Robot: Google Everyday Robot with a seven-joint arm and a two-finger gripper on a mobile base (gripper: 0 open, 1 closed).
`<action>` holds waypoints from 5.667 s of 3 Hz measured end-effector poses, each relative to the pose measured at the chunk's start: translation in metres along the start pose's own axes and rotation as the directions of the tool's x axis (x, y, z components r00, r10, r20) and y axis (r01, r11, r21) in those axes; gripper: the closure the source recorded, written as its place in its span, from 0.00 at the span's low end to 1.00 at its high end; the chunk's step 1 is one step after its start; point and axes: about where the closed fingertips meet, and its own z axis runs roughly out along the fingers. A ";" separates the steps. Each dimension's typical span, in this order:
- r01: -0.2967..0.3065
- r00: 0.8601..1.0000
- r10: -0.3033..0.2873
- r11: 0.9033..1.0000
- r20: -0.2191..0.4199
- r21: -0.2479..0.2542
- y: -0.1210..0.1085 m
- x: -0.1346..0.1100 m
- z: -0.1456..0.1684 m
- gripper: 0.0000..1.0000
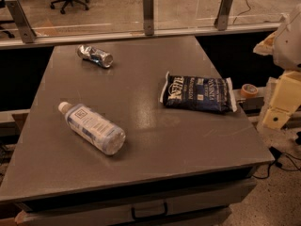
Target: Place blue plastic bottle upright
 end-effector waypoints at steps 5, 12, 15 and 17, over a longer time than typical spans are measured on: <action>0.095 0.978 -0.078 0.992 0.193 -0.080 0.010 -0.168 0.033 0.00; -0.324 0.925 0.368 0.895 0.096 -0.307 0.071 -0.340 0.206 0.18; -0.342 0.920 0.383 0.889 0.085 -0.304 0.066 -0.345 0.207 0.87; -0.254 0.830 0.317 0.948 0.459 -0.194 -0.020 -0.358 0.095 1.00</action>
Offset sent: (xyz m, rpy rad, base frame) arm 0.0218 0.0537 -0.0075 0.1287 0.0505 0.0235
